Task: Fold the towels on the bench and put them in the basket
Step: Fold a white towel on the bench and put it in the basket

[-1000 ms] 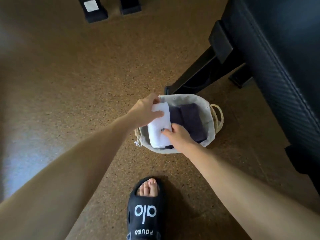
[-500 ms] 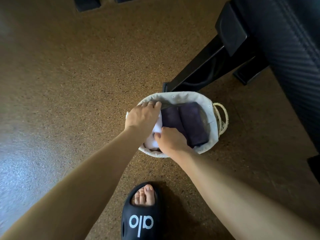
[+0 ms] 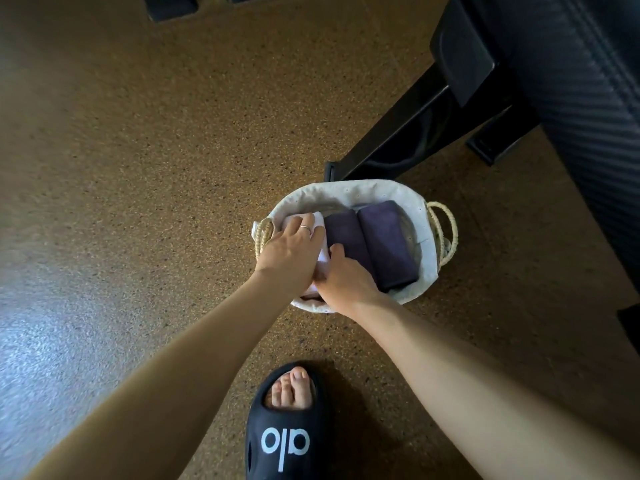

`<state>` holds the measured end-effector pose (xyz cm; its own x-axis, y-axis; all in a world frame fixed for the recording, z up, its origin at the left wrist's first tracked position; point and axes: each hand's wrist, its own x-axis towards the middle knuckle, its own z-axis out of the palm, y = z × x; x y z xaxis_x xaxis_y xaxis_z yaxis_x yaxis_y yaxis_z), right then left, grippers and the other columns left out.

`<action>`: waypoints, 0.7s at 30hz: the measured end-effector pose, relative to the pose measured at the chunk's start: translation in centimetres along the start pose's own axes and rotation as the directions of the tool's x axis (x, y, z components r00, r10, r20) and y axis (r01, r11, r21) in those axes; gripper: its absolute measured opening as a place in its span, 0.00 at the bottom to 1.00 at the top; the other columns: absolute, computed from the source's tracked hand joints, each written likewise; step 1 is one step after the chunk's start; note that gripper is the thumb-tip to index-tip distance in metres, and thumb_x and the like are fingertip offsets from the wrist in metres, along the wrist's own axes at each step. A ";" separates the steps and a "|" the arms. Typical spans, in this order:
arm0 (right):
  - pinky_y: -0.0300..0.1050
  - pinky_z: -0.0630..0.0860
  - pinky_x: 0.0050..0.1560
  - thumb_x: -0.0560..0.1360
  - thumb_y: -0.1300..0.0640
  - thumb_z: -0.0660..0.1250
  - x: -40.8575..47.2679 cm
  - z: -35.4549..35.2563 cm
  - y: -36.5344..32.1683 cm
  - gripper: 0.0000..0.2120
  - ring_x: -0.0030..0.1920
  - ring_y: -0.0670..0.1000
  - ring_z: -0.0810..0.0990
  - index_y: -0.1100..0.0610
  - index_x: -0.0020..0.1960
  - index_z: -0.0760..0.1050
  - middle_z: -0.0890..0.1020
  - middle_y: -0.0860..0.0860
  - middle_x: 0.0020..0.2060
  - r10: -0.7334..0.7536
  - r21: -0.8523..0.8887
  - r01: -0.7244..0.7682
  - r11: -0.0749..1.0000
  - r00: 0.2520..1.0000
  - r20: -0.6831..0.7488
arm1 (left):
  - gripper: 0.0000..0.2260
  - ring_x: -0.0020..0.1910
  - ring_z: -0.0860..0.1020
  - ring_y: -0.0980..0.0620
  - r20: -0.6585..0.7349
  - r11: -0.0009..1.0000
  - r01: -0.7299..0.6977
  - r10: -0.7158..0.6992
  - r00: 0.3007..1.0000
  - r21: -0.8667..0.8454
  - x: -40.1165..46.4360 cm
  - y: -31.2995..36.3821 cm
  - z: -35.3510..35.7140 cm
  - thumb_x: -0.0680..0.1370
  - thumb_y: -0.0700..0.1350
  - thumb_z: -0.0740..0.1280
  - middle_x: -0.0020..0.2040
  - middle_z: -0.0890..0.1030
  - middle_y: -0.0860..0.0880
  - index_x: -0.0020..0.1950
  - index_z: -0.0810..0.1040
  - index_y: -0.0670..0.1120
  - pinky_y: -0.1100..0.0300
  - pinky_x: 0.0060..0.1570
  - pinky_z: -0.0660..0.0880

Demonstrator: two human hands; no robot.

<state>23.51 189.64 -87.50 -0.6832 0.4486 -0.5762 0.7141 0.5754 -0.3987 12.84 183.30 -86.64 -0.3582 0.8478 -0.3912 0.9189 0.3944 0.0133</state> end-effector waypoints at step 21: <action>0.51 0.72 0.67 0.81 0.50 0.60 -12.7 -11.4 -1.6 0.17 0.67 0.58 0.72 0.51 0.69 0.72 0.75 0.55 0.64 -0.010 -0.035 0.006 0.999 0.991 -0.135 | 0.25 0.73 0.70 0.43 0.298 0.986 -0.122 0.083 0.951 0.116 -5.5 5.5 -12.3 0.83 0.53 0.61 0.77 0.67 0.43 0.78 0.65 0.48 0.49 0.70 0.69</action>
<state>29.29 190.81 -71.38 -0.7049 0.5309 -0.4704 0.7045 0.6013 -0.3770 17.79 185.13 -73.07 -0.2153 0.7328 -0.6455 0.9686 0.2442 -0.0458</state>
